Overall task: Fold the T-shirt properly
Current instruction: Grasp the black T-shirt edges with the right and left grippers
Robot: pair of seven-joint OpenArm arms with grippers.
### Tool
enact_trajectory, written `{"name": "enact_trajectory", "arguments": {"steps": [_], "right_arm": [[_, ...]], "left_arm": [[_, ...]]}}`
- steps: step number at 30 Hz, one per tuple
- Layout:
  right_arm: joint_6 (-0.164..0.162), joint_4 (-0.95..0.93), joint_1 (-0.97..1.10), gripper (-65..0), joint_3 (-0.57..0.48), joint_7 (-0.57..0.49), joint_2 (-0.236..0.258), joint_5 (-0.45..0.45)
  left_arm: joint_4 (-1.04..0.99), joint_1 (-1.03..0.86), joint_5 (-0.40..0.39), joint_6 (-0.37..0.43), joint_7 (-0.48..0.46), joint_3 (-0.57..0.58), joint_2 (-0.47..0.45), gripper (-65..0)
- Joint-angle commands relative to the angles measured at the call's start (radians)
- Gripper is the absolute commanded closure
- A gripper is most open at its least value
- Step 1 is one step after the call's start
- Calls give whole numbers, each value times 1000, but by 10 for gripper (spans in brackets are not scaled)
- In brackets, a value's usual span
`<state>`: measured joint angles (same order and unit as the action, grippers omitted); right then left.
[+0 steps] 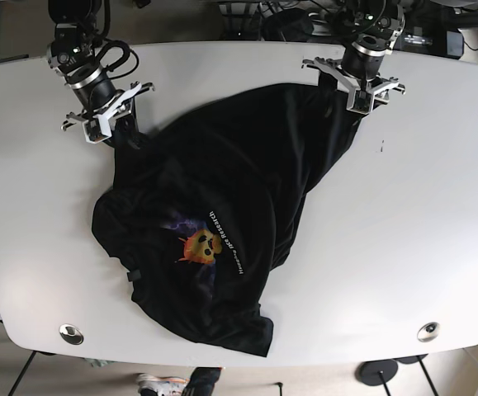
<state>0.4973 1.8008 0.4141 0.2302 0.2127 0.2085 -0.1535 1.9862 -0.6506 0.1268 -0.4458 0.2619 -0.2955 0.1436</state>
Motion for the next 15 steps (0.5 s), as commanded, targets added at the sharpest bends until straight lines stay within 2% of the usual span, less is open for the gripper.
{"name": "enact_trajectory", "arguments": {"steps": [1,4,6,8,9,10,12,14,15], "right_arm": [[-1,20,-65,-162,7,43,12,-8],[-1,17,-157,-163,7,135,12,-8],[-2,15,-222,-243,7,198,6,-8],[-4,6,-271,-350,7,233,2,-11],[-4,-19,-301,-428,7,248,2,-18],[-4,-35,-329,-466,7,261,2,-18],[-4,-75,-380,-523,22,304,2,-19],[2,-135,-447,-539,76,339,-31,-47],[2,-177,-481,-541,117,363,-31,-80]], "left_arm": [[20,-4,-13,-3,-22,-1,1,-299],[20,10,-11,-3,-20,-1,1,-299],[20,15,-11,-3,-20,-1,1,-299],[20,16,-11,-3,-20,-1,1,-299],[20,18,-11,-3,-20,-1,1,-299],[20,18,-11,-3,-20,-1,1,-300],[20,18,-11,-3,-20,-1,0,-300],[20,18,-11,-3,-20,-1,-22,-300],[20,18,-13,-3,-20,-1,-28,-300]]}}
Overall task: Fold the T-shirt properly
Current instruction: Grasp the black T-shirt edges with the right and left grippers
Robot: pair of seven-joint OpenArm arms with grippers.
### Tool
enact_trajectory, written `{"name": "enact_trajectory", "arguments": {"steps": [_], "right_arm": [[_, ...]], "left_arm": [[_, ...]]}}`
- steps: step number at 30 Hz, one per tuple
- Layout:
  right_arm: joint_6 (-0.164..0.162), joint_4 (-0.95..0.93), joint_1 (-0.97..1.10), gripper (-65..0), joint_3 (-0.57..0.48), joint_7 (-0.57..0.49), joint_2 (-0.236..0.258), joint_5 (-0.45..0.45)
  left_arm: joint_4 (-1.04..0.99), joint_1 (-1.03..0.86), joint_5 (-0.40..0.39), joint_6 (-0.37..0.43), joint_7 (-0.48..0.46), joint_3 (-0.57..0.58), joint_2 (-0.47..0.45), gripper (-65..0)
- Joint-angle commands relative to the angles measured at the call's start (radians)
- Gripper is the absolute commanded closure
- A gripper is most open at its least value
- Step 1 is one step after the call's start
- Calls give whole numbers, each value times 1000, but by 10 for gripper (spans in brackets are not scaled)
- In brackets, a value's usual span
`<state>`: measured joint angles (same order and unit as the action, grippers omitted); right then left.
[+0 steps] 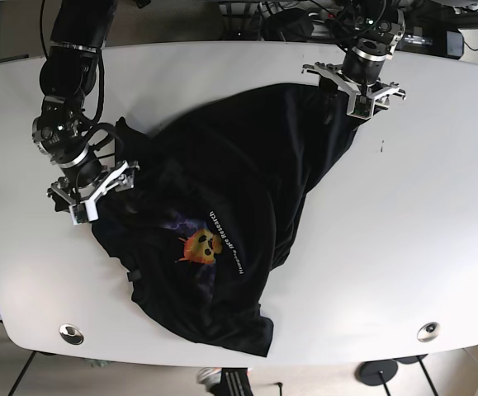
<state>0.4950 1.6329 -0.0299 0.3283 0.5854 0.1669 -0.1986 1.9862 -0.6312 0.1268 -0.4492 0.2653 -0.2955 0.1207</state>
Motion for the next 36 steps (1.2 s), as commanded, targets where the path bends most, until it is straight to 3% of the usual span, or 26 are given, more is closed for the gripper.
{"name": "enact_trajectory", "arguments": {"steps": [1,7,10,18,22,31,36], "right_arm": [[4,-41,-61,-541,42,9,9,-63],[4,-270,-190,-541,107,106,55,-276],[4,-446,-253,-539,108,104,118,-371],[4,-765,-393,-539,102,43,179,-388],[4,-839,-408,-539,101,2,176,-388],[4,-853,-404,-539,98,-17,115,-387],[-5,-853,-408,-537,10,-49,101,-387]], "left_arm": [[20,-2,-13,0,-24,-1,-3,-300],[20,-3,-13,0,-24,-1,-5,-300],[20,-3,-13,0,-24,-1,-5,-300],[18,-2,-13,0,-24,-1,-5,-300],[18,-2,-13,0,-24,-1,-6,-300],[18,-5,-14,0,-24,-3,-33,-300],[18,-5,-14,0,-24,-3,-33,-300]]}}
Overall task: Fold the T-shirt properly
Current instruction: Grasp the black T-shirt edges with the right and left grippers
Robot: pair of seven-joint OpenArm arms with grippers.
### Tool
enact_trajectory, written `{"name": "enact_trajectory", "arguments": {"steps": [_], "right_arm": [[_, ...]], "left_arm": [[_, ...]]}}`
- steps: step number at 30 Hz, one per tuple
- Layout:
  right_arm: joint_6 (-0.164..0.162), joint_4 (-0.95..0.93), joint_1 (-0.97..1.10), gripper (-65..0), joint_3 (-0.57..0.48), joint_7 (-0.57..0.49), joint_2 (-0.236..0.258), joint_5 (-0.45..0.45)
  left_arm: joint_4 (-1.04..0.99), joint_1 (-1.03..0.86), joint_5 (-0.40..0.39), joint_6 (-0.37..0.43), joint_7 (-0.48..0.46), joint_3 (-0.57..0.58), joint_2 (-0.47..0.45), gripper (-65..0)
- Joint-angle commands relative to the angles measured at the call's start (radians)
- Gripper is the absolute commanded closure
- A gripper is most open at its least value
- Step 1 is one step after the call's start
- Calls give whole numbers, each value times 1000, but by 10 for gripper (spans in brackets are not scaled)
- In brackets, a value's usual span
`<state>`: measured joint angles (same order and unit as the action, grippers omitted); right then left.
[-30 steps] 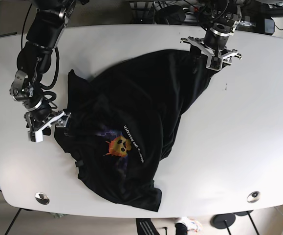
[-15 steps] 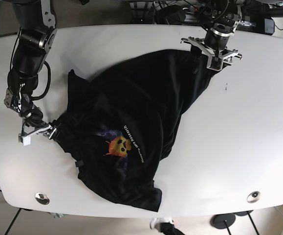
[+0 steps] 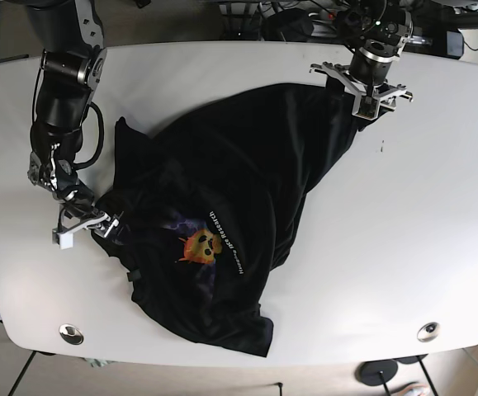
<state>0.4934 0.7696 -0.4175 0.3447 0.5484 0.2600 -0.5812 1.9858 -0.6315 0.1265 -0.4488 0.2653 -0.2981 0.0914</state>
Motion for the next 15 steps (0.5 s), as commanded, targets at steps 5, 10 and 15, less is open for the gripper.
{"name": "enact_trajectory", "arguments": {"steps": [5,10,15], "right_arm": [[-5,9,-21,-346,-8,-41,8,-4],[-5,9,-36,-21,-9,-41,14,-4],[-5,9,-37,-29,-9,-41,17,-4]], "left_arm": [[19,-9,-15,0,-24,-3,-3,-300],[19,-6,-18,0,-24,-42,3,-300],[20,-8,-202,-2,33,-105,-22,-415]]}}
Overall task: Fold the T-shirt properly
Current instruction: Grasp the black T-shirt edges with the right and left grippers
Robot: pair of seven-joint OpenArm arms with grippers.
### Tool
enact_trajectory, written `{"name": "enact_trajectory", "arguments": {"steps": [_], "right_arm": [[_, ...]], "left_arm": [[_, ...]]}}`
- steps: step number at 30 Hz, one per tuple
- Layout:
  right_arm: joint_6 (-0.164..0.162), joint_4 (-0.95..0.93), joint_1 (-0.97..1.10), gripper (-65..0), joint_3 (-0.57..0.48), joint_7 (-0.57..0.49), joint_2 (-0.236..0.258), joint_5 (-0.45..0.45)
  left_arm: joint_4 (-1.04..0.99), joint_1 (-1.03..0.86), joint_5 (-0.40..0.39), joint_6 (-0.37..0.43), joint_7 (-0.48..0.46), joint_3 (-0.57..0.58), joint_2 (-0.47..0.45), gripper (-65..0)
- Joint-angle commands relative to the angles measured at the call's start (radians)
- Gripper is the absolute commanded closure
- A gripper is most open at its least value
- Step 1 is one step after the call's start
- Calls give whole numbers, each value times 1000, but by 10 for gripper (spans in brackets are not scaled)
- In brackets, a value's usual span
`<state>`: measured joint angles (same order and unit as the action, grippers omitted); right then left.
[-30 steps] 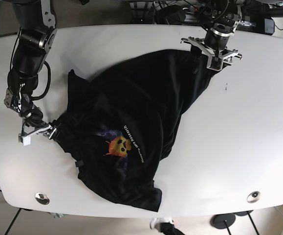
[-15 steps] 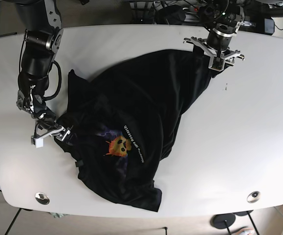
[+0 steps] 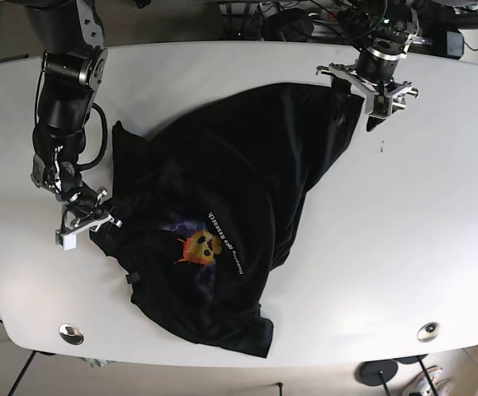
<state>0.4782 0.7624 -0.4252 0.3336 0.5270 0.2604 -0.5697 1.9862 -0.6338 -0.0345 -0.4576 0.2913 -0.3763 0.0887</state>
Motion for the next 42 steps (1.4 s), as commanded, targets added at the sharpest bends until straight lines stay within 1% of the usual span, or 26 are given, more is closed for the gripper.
{"name": "enact_trajectory", "arguments": {"steps": [1,2,3,5,6,7,8,9,11,12,18,22,23,27,28,30,32,39,41,42], "right_arm": [[11,16,-30,-29,2,-20,17,-16],[11,16,-30,-29,2,-20,17,-16],[11,16,-30,-29,2,-20,17,-16],[11,16,-28,-29,2,-20,17,-16],[11,16,-28,-29,2,-20,17,-16],[11,16,-28,-29,2,-20,17,-16],[11,16,-27,-29,2,-20,17,-16],[11,16,-27,-29,2,-20,17,-16],[11,16,-25,-29,2,-20,17,-16],[11,16,-25,-29,2,-20,17,-16],[11,16,-24,-29,3,-20,18,-16],[12,16,-22,-29,3,-18,18,-16],[12,16,-22,-29,3,-18,18,-16],[12,16,-22,-29,3,-18,18,-16],[12,16,-22,-29,3,-18,18,-16],[12,16,-22,-29,3,-17,18,-16],[14,16,-22,-29,3,-17,18,-16],[15,18,-14,-29,5,-17,29,-16],[15,18,-14,-29,5,-17,29,-16],[15,18,-14,-29,5,-17,29,-16]], "left_arm": [[20,-2,-130,7,59,-63,-39,-475],[20,-2,-192,7,93,-83,-54,-499],[20,-7,-284,7,135,-111,-86,-499],[12,-8,-413,3,185,-151,-135,-499],[8,-8,-471,-19,211,-175,-159,-499],[-5,-14,-522,-56,240,-200,-174,-499],[-17,-19,-582,-126,285,-231,-191,-499],[-26,-16,-615,-186,337,-258,-195,-499],[-26,-14,-620,-235,412,-289,-194,-499],[-35,-13,-621,-241,443,-295,-192,-499],[-181,-13,-628,-241,449,-280,-191,-499],[-198,-1,-629,-241,451,-224,-186,-499],[-199,15,-629,-241,451,-214,-166,-499],[-199,42,-629,-241,452,-211,-131,-499],[-202,53,-628,-241,461,-211,-125,-499],[-232,67,-629,-241,521,-212,-119,-499],[-265,96,-629,-241,555,-215,-119,-499],[-299,137,-624,-241,563,-209,-76,-499],[-327,165,-623,-241,613,-194,-63,-497],[-350,193,-623,-241,655,-192,-62,-497]]}}
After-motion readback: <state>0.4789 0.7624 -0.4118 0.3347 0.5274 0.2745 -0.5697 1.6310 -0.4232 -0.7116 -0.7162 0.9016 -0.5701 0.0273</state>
